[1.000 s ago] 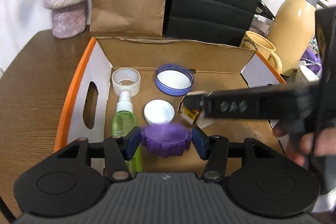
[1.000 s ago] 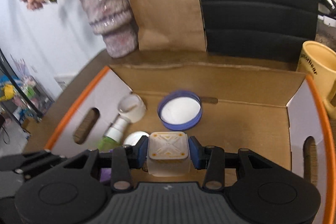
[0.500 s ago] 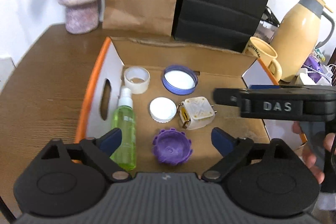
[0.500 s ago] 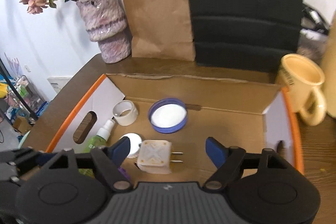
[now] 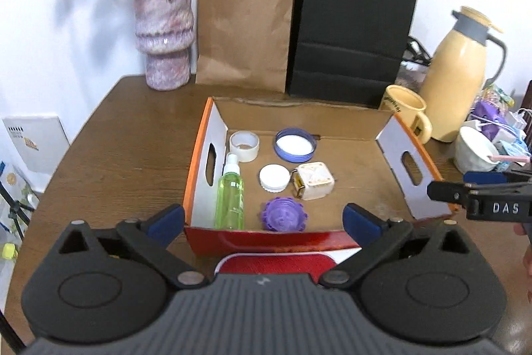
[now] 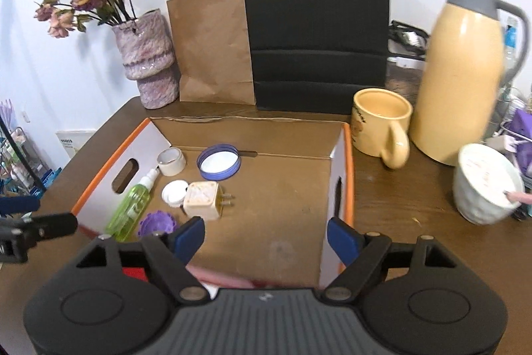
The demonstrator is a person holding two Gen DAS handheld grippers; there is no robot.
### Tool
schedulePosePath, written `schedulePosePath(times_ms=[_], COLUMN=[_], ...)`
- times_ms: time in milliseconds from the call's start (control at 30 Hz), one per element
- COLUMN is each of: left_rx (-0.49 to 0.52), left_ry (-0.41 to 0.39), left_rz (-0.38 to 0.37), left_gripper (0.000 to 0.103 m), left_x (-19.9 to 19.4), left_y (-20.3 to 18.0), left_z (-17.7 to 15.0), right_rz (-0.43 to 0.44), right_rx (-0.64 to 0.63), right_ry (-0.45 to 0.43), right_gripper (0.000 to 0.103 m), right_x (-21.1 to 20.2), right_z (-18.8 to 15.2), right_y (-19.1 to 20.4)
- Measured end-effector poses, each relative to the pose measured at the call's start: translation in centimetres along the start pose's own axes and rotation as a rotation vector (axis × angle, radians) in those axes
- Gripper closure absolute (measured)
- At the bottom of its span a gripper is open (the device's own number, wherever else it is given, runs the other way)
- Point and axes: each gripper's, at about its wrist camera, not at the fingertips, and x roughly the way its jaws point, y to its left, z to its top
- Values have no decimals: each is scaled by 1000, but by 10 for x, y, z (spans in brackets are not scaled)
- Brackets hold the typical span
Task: Organize rigid objects
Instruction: 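Withdraw both open tools from the box back toward the table items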
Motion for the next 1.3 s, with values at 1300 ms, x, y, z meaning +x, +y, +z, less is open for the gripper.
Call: schedulePosePath(times_ms=[1300], left_rx=[162], left_ry=[-556], left_rz=[38], left_gripper=[0], left_x=[-295], left_y=[-19], left_z=[-330], right_rz=[51], right_rx=[-162], right_ry=[-482], right_gripper=[0], right_x=[-299], right_z=[-340], right_y=[74])
